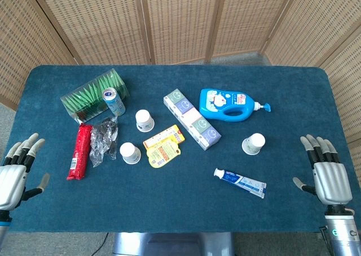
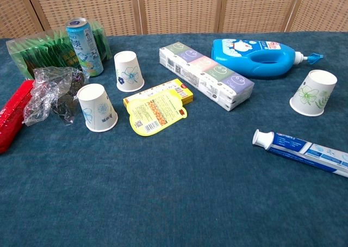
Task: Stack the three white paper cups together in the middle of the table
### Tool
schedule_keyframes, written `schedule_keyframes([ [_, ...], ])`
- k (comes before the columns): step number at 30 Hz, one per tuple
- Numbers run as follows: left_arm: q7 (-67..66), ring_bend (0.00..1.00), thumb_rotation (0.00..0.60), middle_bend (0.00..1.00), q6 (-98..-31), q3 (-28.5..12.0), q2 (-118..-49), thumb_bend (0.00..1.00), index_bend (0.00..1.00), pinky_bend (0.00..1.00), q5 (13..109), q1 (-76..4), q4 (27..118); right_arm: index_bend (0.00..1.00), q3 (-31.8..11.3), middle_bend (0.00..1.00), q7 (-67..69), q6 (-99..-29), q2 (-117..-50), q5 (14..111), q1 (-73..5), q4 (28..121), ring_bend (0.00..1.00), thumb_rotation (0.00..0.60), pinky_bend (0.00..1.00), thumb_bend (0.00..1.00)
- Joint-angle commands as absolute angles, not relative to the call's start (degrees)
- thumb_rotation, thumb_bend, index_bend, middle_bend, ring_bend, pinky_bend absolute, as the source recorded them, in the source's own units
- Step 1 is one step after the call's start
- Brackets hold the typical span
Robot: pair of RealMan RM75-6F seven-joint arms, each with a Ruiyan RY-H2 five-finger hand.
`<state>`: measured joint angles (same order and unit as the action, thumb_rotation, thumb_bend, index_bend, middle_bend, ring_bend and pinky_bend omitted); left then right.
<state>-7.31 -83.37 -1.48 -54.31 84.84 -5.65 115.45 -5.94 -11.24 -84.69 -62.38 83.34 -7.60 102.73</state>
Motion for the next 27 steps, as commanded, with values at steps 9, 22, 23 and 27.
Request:
schedule_keyframes([
  [9, -7.3, 0.0, 0.6, 0.01, -83.5, -1.5, -54.4, 0.47, 0.02, 0.0, 84.9, -5.6, 115.2, 0.0, -5.9, 0.0, -11.0, -84.5, -62.4, 83.5, -7.6, 102.6, 0.0, 0.6, 0.11, 0.15],
  [22, -7.2, 0.0, 0.6, 0.01, -81.8, -2.3, -53.7, 0.47, 0.02, 0.0, 84.0, -6.8, 115.1, 0.0, -5.9, 0.0, -10.9, -84.3, -62.5, 83.3, -7.4, 103.0, 0.0, 0.6, 0.11, 0.15],
  [23, -7.0, 0.0, 0.6, 0.01, -81.3, -2.6, -53.5, 0.47, 0.01, 0.0, 83.6, -7.2, 115.1, 0.0, -5.9, 0.0, -11.0, -84.2, -62.5, 83.3, -7.5, 103.0, 0.0, 0.6, 0.11, 0.15],
  [27, -6.0, 0.0, 0.6, 0.01, -79.0, -3.7, -53.2, 0.47, 0.01, 0.02, 82.2, -9.1, 114.6, 0.0, -5.9, 0.0, -11.2, -83.6, -62.7, 83.2, -7.8, 103.2, 0.0, 0.6, 0.11, 0.15],
])
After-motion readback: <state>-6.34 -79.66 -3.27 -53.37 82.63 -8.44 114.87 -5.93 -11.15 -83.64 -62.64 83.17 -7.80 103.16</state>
